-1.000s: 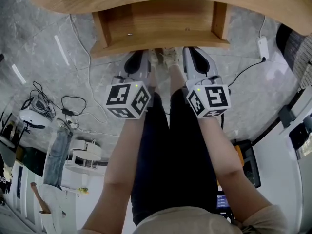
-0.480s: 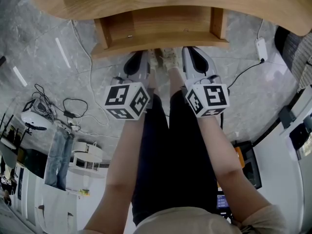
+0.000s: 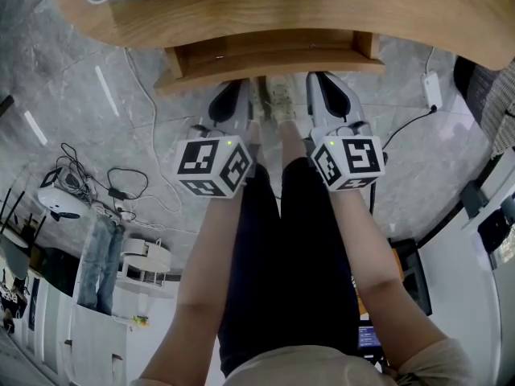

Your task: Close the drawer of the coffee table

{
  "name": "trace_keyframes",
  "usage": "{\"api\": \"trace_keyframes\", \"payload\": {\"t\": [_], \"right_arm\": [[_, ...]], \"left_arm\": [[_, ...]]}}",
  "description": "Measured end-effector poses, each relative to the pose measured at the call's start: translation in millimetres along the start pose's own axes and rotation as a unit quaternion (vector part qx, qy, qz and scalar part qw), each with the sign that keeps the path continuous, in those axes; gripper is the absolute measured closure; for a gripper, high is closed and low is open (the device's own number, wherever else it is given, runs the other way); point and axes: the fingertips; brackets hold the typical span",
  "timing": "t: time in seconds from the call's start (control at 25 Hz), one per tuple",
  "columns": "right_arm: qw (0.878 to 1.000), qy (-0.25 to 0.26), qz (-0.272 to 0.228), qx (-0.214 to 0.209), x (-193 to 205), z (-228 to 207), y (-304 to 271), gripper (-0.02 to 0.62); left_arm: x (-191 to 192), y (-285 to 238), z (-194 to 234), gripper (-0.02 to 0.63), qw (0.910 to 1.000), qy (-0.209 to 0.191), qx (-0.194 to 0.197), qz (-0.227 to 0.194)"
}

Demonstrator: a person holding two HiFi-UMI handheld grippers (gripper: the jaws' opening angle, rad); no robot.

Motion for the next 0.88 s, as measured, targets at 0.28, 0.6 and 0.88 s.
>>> {"api": "trace_keyframes", "payload": {"t": [0.28, 0.6, 0.88], "right_arm": [[1.0, 0.006, -0.007, -0.011, -18.8, -3.4, -14.7, 0.592], [1.0, 0.003, -0.004, -0.017, -30.7, -9.4, -23.8, 0.592], [1.0, 0.004, -0.006, -0.015, -38.1, -12.9, -28.8, 0.592]], "left_arm": [[-22.0, -12.2, 2.5, 0.604, 0.9999, 0.01, 0.003, -0.014], [-34.5, -22.3, 1.8, 0.604, 0.9995, 0.022, -0.01, -0.02], [-42.1, -28.0, 0.9, 0.604, 0.9994, 0.023, -0.009, -0.023]]}}
Point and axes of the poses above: the fingertips, and each gripper's own axes: y backward along the fingers, z to its left, x out of its underside, and after that the axes turned 6 degrees about -x, right-handed
